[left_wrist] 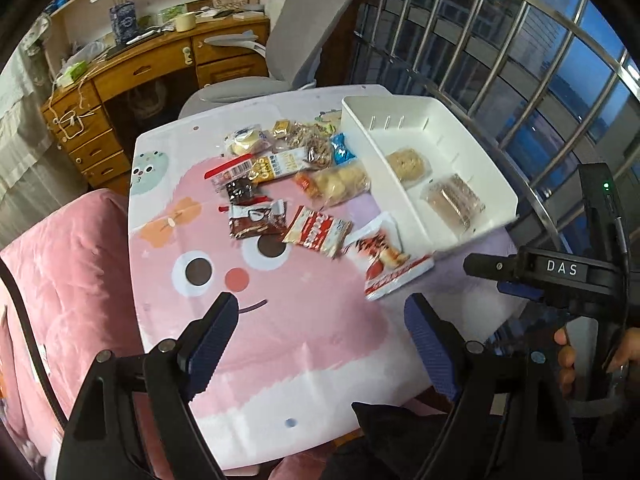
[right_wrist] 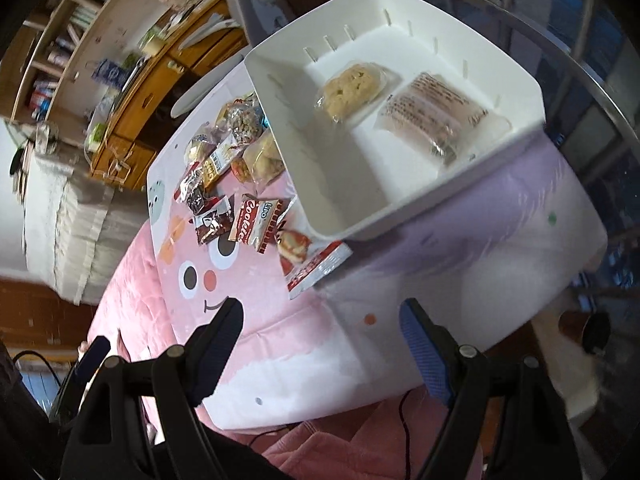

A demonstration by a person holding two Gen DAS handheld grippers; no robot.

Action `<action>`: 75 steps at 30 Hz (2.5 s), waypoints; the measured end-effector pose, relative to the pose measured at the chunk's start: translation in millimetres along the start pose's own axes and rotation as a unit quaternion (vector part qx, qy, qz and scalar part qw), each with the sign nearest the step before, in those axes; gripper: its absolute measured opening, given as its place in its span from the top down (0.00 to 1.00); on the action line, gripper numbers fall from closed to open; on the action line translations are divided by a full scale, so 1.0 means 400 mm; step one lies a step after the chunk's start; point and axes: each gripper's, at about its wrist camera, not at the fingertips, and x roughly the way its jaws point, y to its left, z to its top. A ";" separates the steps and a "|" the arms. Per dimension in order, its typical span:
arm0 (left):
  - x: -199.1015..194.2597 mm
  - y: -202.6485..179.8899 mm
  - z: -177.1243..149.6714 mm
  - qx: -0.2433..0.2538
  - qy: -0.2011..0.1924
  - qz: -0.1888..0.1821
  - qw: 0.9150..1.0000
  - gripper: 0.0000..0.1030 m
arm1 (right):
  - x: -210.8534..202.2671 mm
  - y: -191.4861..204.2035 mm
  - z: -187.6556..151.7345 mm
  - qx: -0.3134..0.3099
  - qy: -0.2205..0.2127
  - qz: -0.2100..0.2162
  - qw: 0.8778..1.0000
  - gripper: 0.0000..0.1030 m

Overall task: Organize snacks
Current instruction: 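Withdraw both tools from the tray toward the remaining snacks, then grasp the red Cookies pack with the left gripper while the right grasps the red-white snack bag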

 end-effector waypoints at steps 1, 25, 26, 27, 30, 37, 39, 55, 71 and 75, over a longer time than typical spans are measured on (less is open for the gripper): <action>0.001 0.010 -0.001 0.006 0.004 -0.004 1.000 0.18 | 0.002 0.006 -0.016 0.008 -0.009 -0.002 1.000 0.21; 0.166 0.100 0.069 0.097 0.098 -0.061 0.989 0.18 | 0.103 0.058 -0.130 0.056 -0.108 -0.010 0.993 0.18; 0.177 0.099 0.077 0.098 0.102 -0.060 0.988 0.18 | 0.113 0.057 -0.126 0.056 -0.105 -0.010 0.993 0.18; 0.194 0.096 0.089 0.100 0.109 -0.059 0.987 0.18 | 0.124 0.055 -0.119 0.057 -0.103 -0.007 0.993 0.18; 0.234 0.086 0.109 0.104 0.132 -0.065 0.984 0.18 | 0.155 0.051 -0.099 0.059 -0.086 -0.017 0.994 0.18; 0.352 0.060 0.147 0.102 0.185 -0.065 0.975 0.18 | 0.232 0.022 -0.054 0.045 -0.043 0.006 0.998 0.17; 0.396 0.060 0.161 0.090 0.205 -0.070 0.972 0.18 | 0.255 0.012 -0.038 0.048 -0.033 0.031 0.998 0.17; 0.648 0.055 0.192 0.019 0.256 -0.082 0.963 0.19 | 0.307 -0.033 0.026 0.048 -0.067 0.087 0.993 0.17; 0.722 -0.035 0.220 0.066 0.226 -0.025 0.971 0.19 | 0.345 -0.013 0.042 0.038 -0.077 0.085 0.993 0.19; 0.715 -0.076 0.216 0.080 0.224 -0.010 0.971 0.25 | 0.346 -0.020 0.043 0.044 -0.076 0.083 0.993 0.33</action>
